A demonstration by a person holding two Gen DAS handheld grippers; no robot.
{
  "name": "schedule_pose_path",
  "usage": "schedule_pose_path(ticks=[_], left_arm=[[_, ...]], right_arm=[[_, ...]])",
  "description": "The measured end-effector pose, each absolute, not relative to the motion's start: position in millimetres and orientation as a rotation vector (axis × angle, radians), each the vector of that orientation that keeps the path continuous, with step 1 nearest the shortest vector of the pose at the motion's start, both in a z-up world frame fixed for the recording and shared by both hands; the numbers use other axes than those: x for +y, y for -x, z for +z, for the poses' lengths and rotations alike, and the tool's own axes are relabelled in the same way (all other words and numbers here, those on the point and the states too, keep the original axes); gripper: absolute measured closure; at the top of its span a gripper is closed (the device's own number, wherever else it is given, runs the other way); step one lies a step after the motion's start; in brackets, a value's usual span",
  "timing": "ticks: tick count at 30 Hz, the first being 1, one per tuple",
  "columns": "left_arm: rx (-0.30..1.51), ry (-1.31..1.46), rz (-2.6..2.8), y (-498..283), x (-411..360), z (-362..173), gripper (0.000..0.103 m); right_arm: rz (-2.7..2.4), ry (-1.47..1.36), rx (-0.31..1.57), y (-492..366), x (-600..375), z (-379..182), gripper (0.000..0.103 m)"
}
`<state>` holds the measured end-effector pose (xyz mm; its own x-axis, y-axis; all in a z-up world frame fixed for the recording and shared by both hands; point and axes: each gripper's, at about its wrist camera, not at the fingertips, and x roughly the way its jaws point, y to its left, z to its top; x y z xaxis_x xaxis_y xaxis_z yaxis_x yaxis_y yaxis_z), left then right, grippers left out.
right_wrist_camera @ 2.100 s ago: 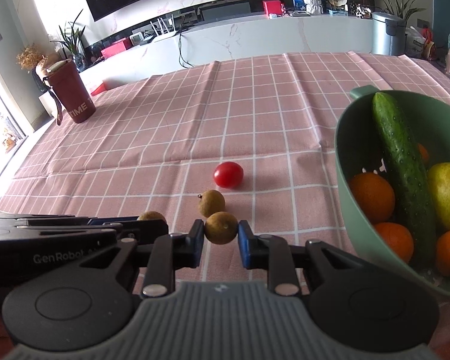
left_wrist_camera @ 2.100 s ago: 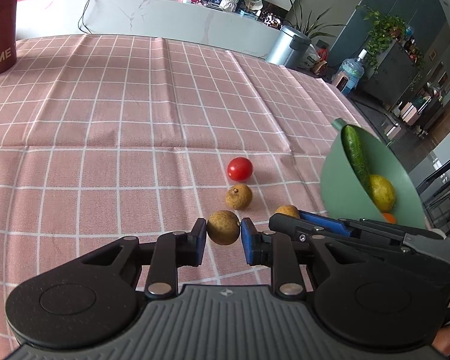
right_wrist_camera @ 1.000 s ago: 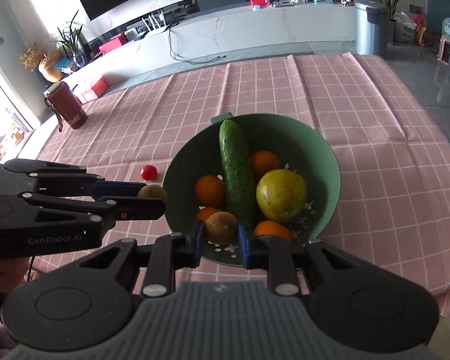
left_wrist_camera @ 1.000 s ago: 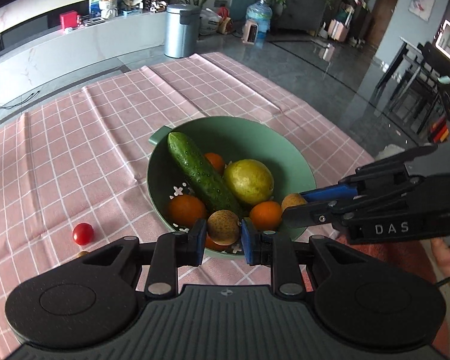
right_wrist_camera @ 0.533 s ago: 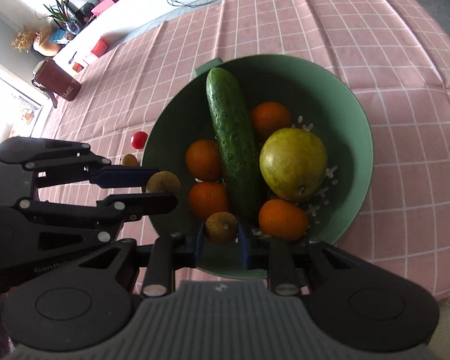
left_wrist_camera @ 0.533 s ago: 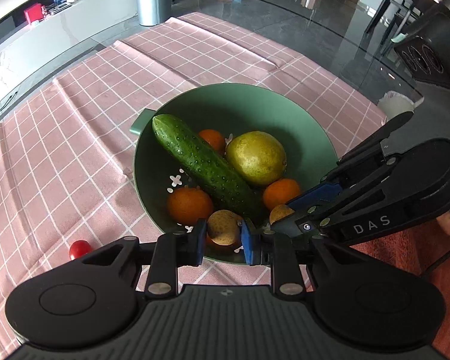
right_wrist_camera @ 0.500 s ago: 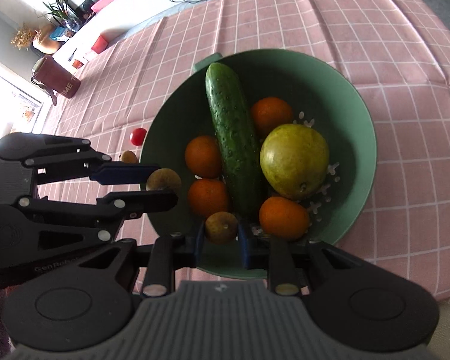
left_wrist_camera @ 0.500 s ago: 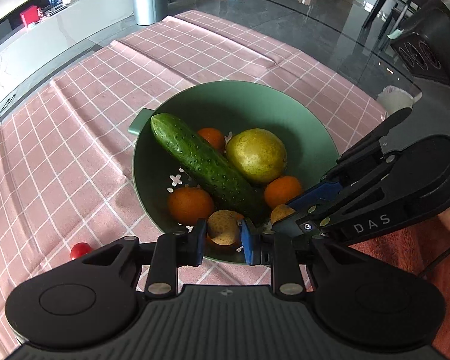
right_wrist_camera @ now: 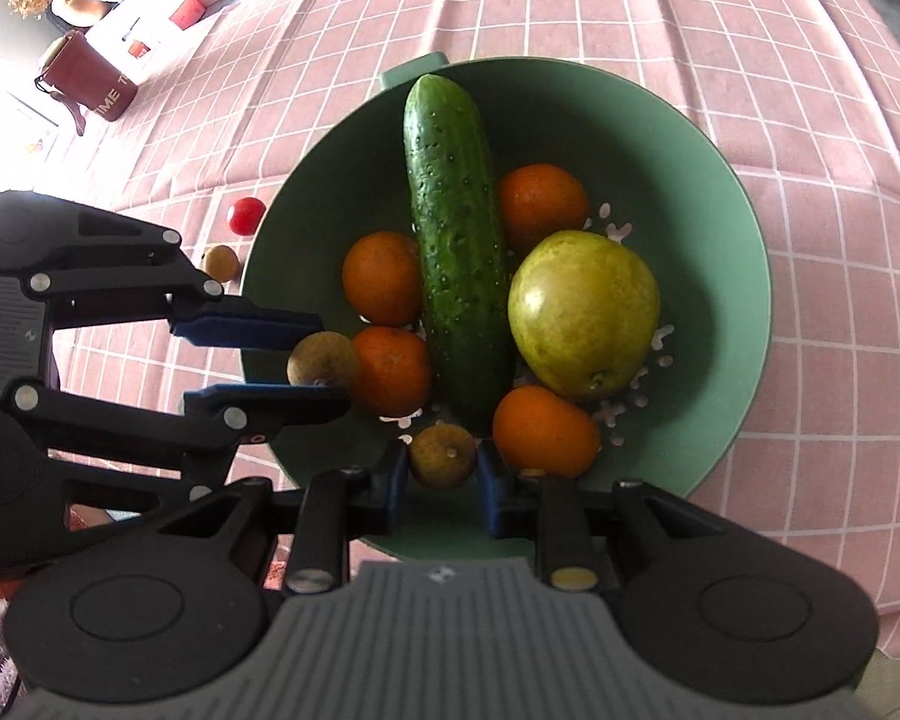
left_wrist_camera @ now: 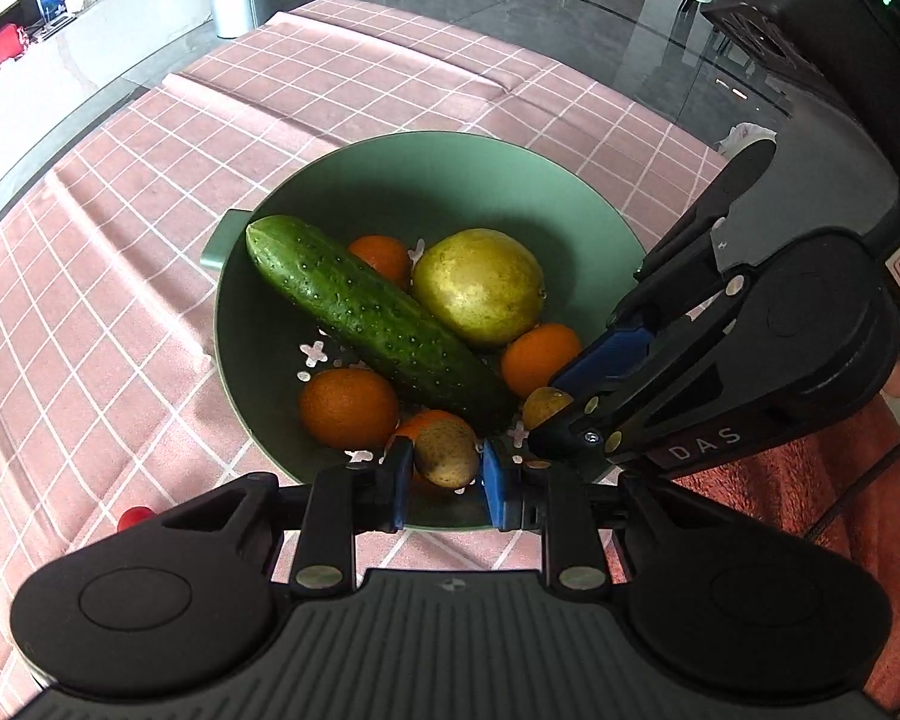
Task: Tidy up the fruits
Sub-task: 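Carry both kiwis over the green colander and open both tools to drop them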
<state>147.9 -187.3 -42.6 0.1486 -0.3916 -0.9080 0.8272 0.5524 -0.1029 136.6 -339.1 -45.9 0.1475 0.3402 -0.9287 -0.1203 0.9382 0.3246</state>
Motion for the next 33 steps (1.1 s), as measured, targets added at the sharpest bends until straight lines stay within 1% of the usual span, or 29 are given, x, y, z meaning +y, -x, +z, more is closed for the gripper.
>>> schedule_pose_path(ticks=[4, 5, 6, 8, 12, 15, 21, 26, 32, 33], left_arm=[[1.131, -0.443, -0.932, -149.8, -185.2, -43.9, 0.076], [1.138, -0.437, -0.932, -150.3, -184.9, -43.9, 0.076], [1.143, -0.434, -0.935, -150.6, -185.3, -43.9, 0.076], [1.151, -0.426, -0.940, -150.4, -187.6, -43.7, 0.076], [1.219, -0.399, -0.915, -153.8, -196.7, -50.3, 0.076], [1.242, -0.388, -0.917, -154.8, -202.6, -54.5, 0.076], [1.329, -0.354, -0.881, -160.6, -211.3, -62.5, 0.075], [1.341, -0.352, -0.869, -161.9, -213.5, -64.2, 0.075], [1.305, -0.358, -0.854, -157.4, -213.0, -60.1, 0.062], [1.296, -0.357, -0.852, -156.3, -211.3, -57.9, 0.061]], right_arm=[[0.331, -0.185, 1.388, -136.8, -341.8, -45.2, 0.081], [0.328, -0.184, 1.388, -136.9, -342.2, -44.7, 0.078], [0.323, -0.180, 1.384, -137.0, -343.2, -44.4, 0.073], [0.322, -0.175, 1.376, -135.6, -344.1, -40.9, 0.069], [0.282, -0.113, 1.320, -126.3, -350.6, -28.6, 0.069], [0.264, -0.118, 1.299, -124.2, -360.4, -22.6, 0.069], [0.275, -0.122, 1.296, -122.8, -365.7, -21.3, 0.069], [0.280, -0.134, 1.296, -123.1, -362.2, -24.5, 0.068], [0.272, -0.146, 1.290, -121.1, -364.3, -22.2, 0.067], [0.269, -0.145, 1.287, -120.5, -364.4, -21.0, 0.067]])
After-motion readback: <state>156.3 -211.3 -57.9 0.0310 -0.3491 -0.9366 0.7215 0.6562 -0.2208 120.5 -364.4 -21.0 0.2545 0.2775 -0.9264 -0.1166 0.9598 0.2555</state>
